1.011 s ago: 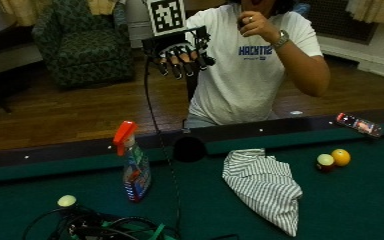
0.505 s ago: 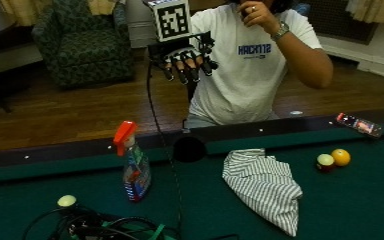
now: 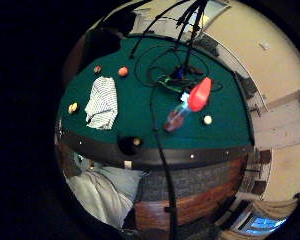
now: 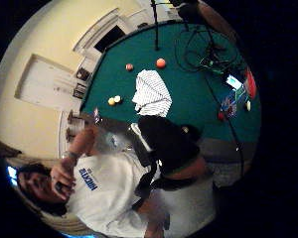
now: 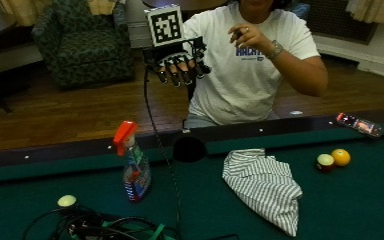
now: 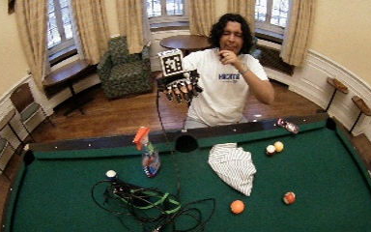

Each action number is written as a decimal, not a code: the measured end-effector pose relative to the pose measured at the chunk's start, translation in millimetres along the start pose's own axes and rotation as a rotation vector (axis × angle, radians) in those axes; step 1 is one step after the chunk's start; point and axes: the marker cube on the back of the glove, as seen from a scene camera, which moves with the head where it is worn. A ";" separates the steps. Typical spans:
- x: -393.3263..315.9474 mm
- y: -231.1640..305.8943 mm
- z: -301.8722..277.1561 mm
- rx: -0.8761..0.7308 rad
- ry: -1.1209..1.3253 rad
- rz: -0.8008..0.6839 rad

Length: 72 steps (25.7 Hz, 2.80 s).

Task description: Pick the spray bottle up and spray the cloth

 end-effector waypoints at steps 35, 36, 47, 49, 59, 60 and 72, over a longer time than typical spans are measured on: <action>127.4 83.1 141.8 0.438 -0.666 0.585; 129.4 78.8 143.4 0.446 -0.669 0.594; 152.9 47.9 155.5 0.531 -0.686 0.679; 156.7 42.6 156.3 0.542 -0.690 0.689; 164.9 9.4 150.8 0.579 -0.657 0.706; 165.4 10.3 151.3 0.582 -0.656 0.700; 167.3 20.5 150.2 0.682 -0.738 0.661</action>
